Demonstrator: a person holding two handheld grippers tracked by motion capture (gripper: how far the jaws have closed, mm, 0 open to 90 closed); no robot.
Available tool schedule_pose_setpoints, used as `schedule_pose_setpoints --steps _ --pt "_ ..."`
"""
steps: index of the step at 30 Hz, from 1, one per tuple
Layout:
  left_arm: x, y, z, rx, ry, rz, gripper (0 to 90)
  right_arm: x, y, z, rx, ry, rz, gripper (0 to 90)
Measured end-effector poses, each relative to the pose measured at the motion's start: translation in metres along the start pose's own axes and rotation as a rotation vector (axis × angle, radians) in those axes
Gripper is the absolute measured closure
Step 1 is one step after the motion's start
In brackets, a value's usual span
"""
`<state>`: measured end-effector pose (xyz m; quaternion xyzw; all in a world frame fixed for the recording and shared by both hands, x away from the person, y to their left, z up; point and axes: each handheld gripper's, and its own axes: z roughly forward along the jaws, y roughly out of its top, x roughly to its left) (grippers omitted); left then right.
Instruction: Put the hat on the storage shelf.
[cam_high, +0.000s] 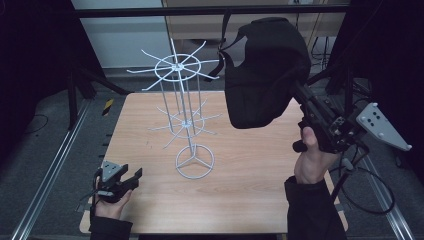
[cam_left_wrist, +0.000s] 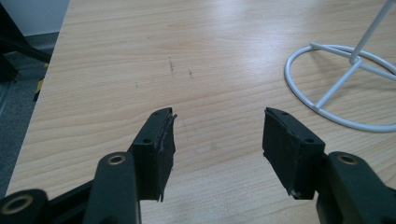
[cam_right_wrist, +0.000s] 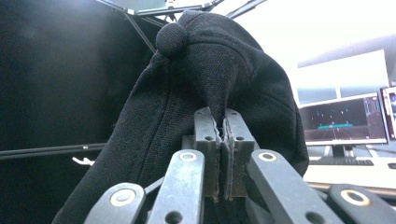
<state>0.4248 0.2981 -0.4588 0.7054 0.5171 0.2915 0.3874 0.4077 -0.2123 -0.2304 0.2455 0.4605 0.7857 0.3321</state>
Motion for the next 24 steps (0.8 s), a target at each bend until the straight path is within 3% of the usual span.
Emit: schedule_pose_setpoints --steps 5,8,15,19,24 --pt "-0.001 0.000 0.001 0.003 -0.003 0.003 43.5 -0.001 0.012 -0.002 -0.044 0.001 0.024 86.8" --pt "-0.002 0.000 0.001 0.007 -0.004 0.004 43.5 0.001 0.012 -0.002 -0.038 0.010 0.019 86.8" --pt "-0.002 0.000 0.002 0.007 -0.002 0.006 43.6 0.009 -0.018 0.006 0.012 0.085 0.092 86.8" --pt "-0.001 0.000 0.000 0.002 0.000 0.005 43.5 0.012 -0.038 0.008 0.064 0.091 0.116 86.8" --pt "-0.002 0.000 0.000 0.000 -0.001 0.006 43.6 0.011 -0.060 0.006 0.120 0.066 0.130 86.5"
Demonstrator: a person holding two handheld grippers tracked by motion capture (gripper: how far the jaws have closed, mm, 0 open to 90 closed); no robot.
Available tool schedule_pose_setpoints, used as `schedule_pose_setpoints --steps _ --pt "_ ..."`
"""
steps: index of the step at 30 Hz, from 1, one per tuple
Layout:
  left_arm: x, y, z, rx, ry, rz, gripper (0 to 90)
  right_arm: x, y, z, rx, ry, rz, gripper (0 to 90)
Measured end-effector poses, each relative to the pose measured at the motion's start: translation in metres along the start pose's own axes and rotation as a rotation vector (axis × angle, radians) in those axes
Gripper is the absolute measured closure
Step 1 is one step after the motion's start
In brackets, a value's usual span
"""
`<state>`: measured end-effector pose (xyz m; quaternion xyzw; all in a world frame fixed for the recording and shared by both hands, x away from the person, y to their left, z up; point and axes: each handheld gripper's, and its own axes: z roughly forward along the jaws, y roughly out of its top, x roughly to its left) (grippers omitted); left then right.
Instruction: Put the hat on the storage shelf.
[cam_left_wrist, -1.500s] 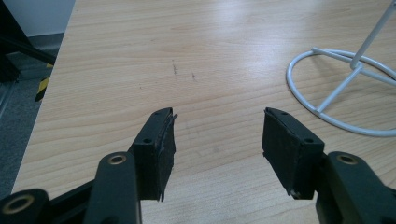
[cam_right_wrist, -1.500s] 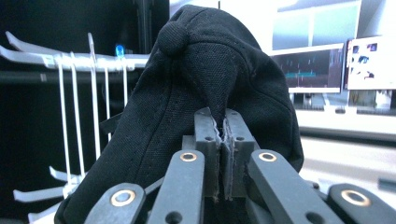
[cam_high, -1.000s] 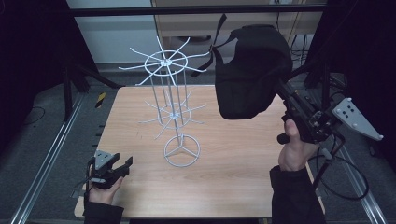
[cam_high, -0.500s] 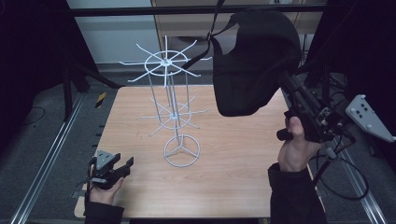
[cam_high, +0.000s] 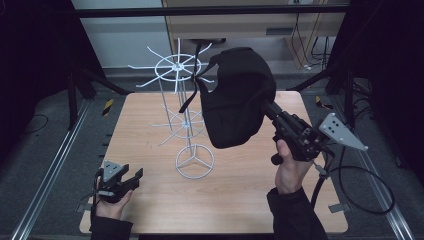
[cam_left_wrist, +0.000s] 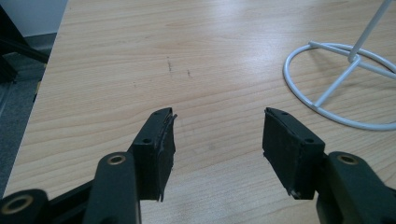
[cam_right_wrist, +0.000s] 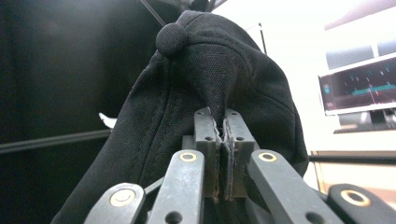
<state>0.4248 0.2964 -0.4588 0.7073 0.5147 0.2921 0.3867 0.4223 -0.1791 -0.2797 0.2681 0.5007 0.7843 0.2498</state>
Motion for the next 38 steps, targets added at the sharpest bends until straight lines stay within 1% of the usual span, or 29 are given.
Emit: schedule_pose_setpoints --steps 5,6,7,8,10,13,14,16,17,18,19,22,25,26,27,28,30,32,34,36,37,38 --pt "0.000 0.000 0.001 0.003 0.002 0.000 43.6 -0.004 -0.023 0.000 0.073 -0.039 -0.005 85.1" --pt "0.000 0.000 0.000 0.001 0.002 0.000 43.5 -0.006 -0.031 0.000 0.116 -0.059 -0.010 83.7" --pt "0.000 0.000 0.000 0.001 0.002 0.001 43.5 -0.006 -0.031 0.000 0.116 -0.059 -0.010 83.7" --pt "0.000 0.000 0.000 0.001 0.003 0.001 43.5 -0.006 -0.034 0.001 0.129 -0.061 -0.008 83.0" --pt "0.000 0.000 0.000 0.001 0.003 0.000 43.5 -0.008 -0.041 0.002 0.174 -0.072 -0.015 79.5" --pt "0.000 0.000 0.000 0.001 0.004 -0.001 43.2 -0.010 -0.052 0.003 0.241 -0.071 -0.026 74.9" --pt "0.000 0.000 0.000 0.000 0.004 0.000 43.2 -0.011 -0.055 0.002 0.266 -0.077 -0.034 73.2" --pt "0.001 0.000 0.000 0.000 0.005 0.001 43.0 -0.016 -0.061 -0.001 0.311 -0.090 -0.055 66.8" --pt "0.001 0.000 0.000 0.001 0.006 -0.001 43.0 -0.019 -0.064 -0.004 0.338 -0.106 -0.068 64.6" --pt "0.001 -0.001 0.000 0.001 0.007 -0.001 42.8 -0.027 -0.071 -0.013 0.383 -0.149 -0.096 60.9" --pt "0.001 -0.001 0.001 0.002 0.009 -0.001 42.8 -0.027 -0.071 -0.013 0.383 -0.149 -0.096 60.9" --pt "0.001 -0.001 0.002 0.005 0.012 0.003 42.0 -0.044 -0.088 -0.027 0.459 -0.211 -0.102 51.9" --pt "0.002 -0.002 0.003 0.005 0.016 0.008 40.8 -0.064 -0.108 -0.040 0.556 -0.301 -0.143 43.3" --pt "0.002 -0.002 0.003 0.006 0.018 0.008 40.2 -0.072 -0.115 -0.045 0.584 -0.333 -0.156 40.6" --pt "0.003 -0.002 0.003 0.006 0.021 0.007 39.6 -0.078 -0.120 -0.048 0.603 -0.352 -0.160 38.7" --pt "0.004 -0.002 0.003 0.006 0.023 0.007 38.9 -0.084 -0.124 -0.052 0.615 -0.369 -0.156 36.9" --pt "0.006 -0.003 0.005 0.006 0.025 -0.001 37.0 -0.093 -0.129 -0.058 0.628 -0.388 -0.143 33.0" --pt "0.008 -0.004 0.006 0.008 0.032 -0.001 34.6 -0.102 -0.133 -0.064 0.642 -0.406 -0.132 28.8" --pt "0.011 -0.005 0.008 0.005 0.042 0.004 32.2 -0.109 -0.136 -0.070 0.650 -0.427 -0.125 26.3" --pt "0.013 -0.006 0.009 0.003 0.045 0.000 29.1 -0.116 -0.138 -0.076 0.662 -0.448 -0.117 23.6" --pt "0.015 -0.006 0.010 0.001 0.048 -0.003 27.1 -0.123 -0.140 -0.082 0.672 -0.472 -0.110 22.0" --pt "0.016 -0.006 0.011 0.003 0.051 -0.004 27.1 -0.123 -0.140 -0.082 0.672 -0.472 -0.110 22.0"
